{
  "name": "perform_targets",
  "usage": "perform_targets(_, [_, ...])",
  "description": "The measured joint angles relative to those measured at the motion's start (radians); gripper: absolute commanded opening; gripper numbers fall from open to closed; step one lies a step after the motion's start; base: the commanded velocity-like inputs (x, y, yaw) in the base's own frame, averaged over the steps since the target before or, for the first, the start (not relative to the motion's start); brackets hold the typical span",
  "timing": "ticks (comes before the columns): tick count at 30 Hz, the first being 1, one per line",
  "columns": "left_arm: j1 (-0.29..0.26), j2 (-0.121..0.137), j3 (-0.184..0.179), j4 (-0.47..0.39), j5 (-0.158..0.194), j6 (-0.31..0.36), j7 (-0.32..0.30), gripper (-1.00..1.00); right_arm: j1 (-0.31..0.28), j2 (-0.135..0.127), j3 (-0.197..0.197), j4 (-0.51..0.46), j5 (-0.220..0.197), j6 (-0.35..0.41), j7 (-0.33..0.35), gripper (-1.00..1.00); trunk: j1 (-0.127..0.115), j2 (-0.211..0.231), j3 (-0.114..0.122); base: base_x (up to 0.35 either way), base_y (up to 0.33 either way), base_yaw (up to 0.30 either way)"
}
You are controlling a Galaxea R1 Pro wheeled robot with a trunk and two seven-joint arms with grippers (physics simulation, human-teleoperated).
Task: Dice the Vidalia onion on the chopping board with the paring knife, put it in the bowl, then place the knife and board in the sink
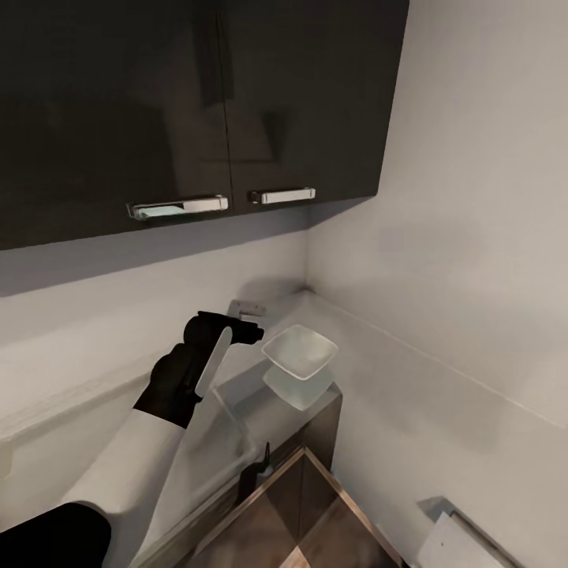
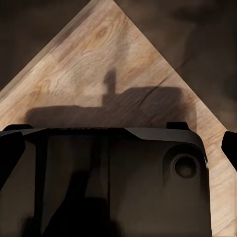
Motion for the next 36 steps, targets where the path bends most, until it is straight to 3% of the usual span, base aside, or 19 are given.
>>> perform_targets(11, [0.0,0.0,0.001,0.013,0.0,0.0,0.0,1.0,0.0,0.0,0.0,0.0,0.0,0.0,0.0,1.0,0.0,0.0,0.0,0.005,0.0,0.0])
perform_targets(23, [0.0,0.0,0.001,0.013,0.0,0.0,0.001,1.0,0.0,0.001,-0.001,0.001,0.0,0.0,-0.011,1.0,0.0,0.0,0.0,0.183,0.077,0.0])
perform_targets(27, [0.0,0.0,0.001,0.013,-0.001,0.0,0.001,1.0,0.0,0.003,-0.002,0.004,-0.002,0.001,-0.046,1.0,0.0,0.0,0.0,0.02,0.01,0.0])
perform_targets(33, [0.0,0.001,0.001,0.013,-0.001,0.0,0.001,1.0,0.017,0.005,-0.004,0.007,-0.004,0.001,-0.17,1.0,0.0,0.0,0.0,0.003,0.002,0.0])
perform_targets(36, [0.0,0.001,0.001,0.013,-0.001,0.0,0.002,1.0,0.031,0.004,-0.004,0.007,-0.003,0.002,-0.19,1.0,0.0,0.0,0.0,0.0,0.0,0.0])
